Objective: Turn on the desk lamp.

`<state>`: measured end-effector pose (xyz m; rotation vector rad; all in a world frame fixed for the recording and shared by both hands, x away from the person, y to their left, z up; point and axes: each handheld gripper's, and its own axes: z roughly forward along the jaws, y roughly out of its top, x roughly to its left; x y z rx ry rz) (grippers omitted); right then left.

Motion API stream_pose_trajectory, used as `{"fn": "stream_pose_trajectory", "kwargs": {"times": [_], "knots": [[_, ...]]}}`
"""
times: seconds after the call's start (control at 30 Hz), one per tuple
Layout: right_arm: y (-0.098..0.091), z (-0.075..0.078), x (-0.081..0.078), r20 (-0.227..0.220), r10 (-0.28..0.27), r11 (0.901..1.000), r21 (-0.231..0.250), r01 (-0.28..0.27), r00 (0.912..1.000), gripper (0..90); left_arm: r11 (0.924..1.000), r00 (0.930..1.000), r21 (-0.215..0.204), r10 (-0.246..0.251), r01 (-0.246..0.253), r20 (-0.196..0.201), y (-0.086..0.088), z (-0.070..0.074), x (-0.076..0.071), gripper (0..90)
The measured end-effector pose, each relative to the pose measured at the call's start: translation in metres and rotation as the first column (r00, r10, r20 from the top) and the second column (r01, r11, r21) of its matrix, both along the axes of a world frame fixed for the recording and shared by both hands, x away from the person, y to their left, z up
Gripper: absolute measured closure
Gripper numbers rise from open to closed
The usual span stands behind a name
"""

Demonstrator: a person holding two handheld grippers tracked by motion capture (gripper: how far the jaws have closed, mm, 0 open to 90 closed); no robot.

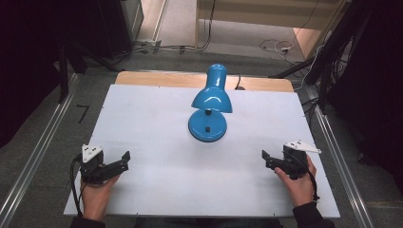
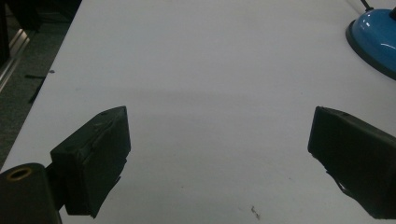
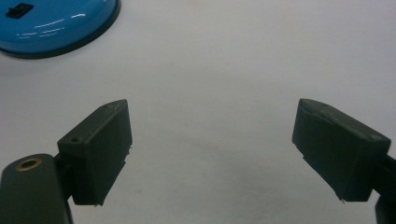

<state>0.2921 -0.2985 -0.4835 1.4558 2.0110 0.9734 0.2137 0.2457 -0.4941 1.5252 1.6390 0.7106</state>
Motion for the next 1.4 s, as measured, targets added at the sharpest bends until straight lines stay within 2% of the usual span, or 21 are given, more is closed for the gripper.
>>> {"fn": "stream_pose_trajectory", "kwargs": {"times": [0.5, 1.4], "knots": [[0.015, 0.002, 0.006, -0.004, 0.048, 0.9987, 0.019, -0.048, 0.9989, 11.2, 1.0, 1.0, 0.001, 0.002, -0.002, 0.002, 0.0, 0.0, 0.0, 6.2], [0.056, 0.007, 0.016, 0.01, 0.131, 0.9909, 0.027, -0.131, 0.9913, 11.7, 1.0, 1.0, -0.001, 0.005, -0.005, 0.003, 0.001, 0.0, 0.0, 6.2]]}}
